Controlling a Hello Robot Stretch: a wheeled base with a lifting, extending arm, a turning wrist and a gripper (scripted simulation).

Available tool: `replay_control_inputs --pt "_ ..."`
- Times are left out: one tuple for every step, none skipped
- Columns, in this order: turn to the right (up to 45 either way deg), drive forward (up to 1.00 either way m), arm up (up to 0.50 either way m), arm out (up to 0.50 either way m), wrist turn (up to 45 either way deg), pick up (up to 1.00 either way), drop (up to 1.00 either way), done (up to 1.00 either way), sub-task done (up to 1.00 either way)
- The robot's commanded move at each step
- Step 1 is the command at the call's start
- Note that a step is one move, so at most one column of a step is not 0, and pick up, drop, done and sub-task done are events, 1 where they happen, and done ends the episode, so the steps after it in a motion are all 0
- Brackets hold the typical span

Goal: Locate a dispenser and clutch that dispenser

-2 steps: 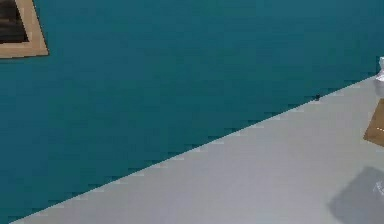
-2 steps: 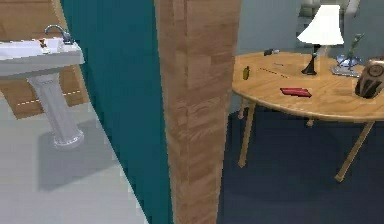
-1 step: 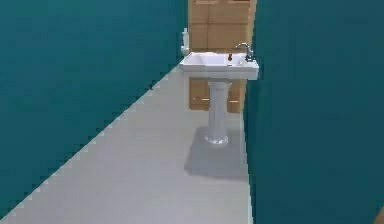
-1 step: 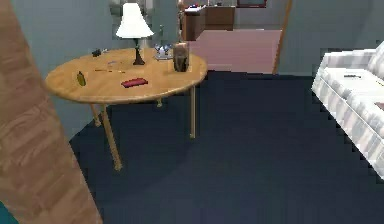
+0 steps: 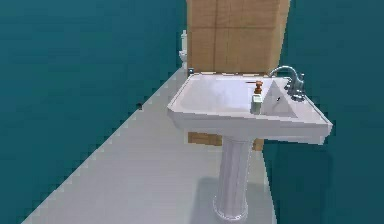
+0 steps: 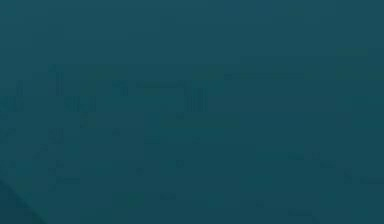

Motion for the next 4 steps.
replay_control_inputs --pt "9.0 0.00 0.00 0.00 0.0 0.00 0.00 0.00 0.00" --pt "0.0 0.45 0.00 0.00 0.0 0.00 0.00 0.00 0.00" --pt "-45.0 0.00 0.00 0.00 0.0 0.00 0.00 0.00 0.00" --pt "-27.0 0.00 0.00 0.00 0.0 0.00 0.00 0.00 0.00"
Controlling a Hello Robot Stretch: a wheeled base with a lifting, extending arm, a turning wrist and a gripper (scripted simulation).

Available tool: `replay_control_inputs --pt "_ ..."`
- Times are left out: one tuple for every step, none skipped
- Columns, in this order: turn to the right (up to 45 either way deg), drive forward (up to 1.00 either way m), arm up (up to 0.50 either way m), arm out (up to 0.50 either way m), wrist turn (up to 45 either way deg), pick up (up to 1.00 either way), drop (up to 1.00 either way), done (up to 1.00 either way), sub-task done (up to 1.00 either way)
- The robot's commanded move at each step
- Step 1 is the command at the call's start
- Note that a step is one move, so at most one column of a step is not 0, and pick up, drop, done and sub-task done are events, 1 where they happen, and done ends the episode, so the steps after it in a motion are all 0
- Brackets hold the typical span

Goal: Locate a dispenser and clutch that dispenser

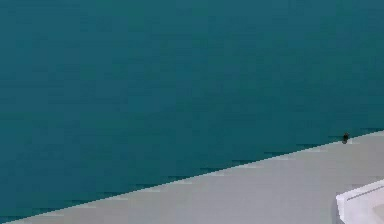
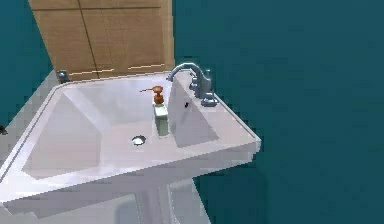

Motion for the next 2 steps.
replay_control_inputs --pt "0.0 0.00 0.50 0.00 0.0 0.00 0.00 0.00 0.00" --pt "0.0 0.00 0.38 0.00 0.0 0.00 0.00 0.00 0.00"
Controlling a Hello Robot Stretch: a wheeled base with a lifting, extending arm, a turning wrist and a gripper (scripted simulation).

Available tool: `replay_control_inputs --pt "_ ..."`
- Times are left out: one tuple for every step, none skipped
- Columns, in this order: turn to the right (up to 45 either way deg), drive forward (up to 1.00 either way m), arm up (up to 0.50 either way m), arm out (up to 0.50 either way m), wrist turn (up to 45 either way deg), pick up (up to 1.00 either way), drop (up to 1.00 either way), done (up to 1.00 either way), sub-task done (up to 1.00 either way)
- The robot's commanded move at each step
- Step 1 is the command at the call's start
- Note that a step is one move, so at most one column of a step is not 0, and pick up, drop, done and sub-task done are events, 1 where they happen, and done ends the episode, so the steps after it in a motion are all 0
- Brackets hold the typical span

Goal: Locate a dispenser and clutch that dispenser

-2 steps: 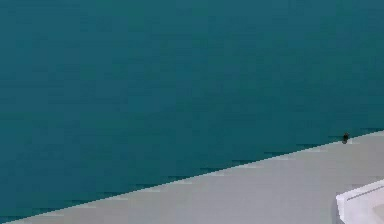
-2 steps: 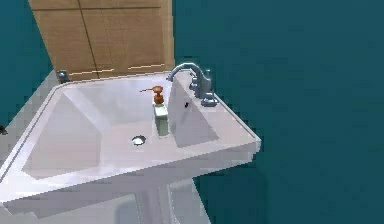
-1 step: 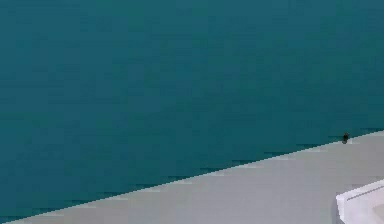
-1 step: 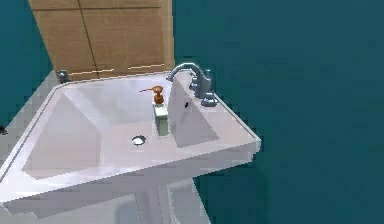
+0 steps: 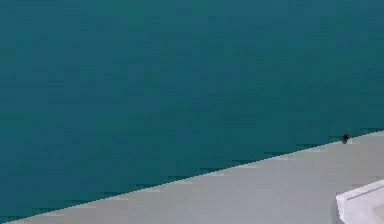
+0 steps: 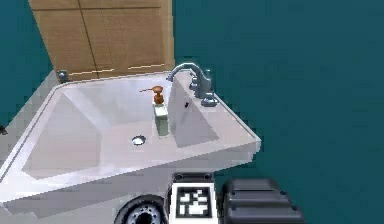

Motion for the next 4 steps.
replay_control_inputs --pt "0.0 0.00 0.00 0.48 0.0 0.00 0.00 0.00 0.00" --pt "0.0 0.00 0.00 0.00 45.0 0.00 0.00 0.00 0.00" --pt "0.0 0.00 0.00 0.00 45.0 0.00 0.00 0.00 0.00" --pt "0.0 0.00 0.00 0.00 45.0 0.00 0.00 0.00 0.00"
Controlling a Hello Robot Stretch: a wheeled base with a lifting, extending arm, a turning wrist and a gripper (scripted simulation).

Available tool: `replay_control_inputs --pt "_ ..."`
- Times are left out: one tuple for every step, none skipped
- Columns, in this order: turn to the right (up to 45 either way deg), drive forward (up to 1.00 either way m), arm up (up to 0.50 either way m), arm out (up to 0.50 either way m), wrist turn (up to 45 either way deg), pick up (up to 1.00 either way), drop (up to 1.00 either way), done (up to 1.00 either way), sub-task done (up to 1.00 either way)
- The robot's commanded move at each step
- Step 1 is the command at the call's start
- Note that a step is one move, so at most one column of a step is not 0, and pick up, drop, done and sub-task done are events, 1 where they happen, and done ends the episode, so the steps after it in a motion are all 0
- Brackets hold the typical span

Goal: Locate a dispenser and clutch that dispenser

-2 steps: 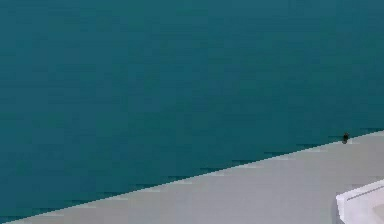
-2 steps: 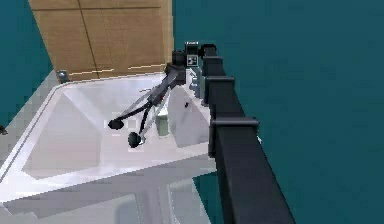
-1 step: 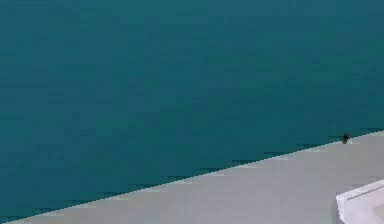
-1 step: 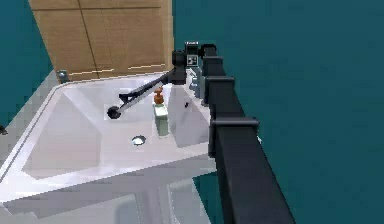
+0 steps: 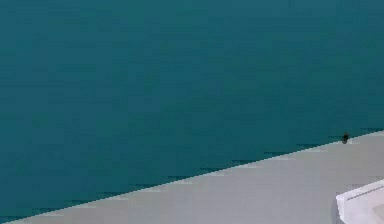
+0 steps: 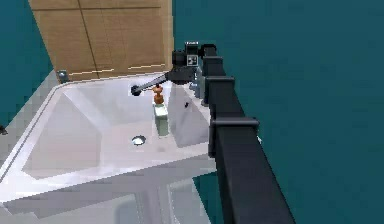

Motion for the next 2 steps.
replay_control_inputs --pt "0.0 0.00 0.00 0.00 9.0 0.00 0.00 0.00 0.00" --pt "0.0 0.00 0.00 0.00 0.0 1.00 0.00 0.00 0.00"
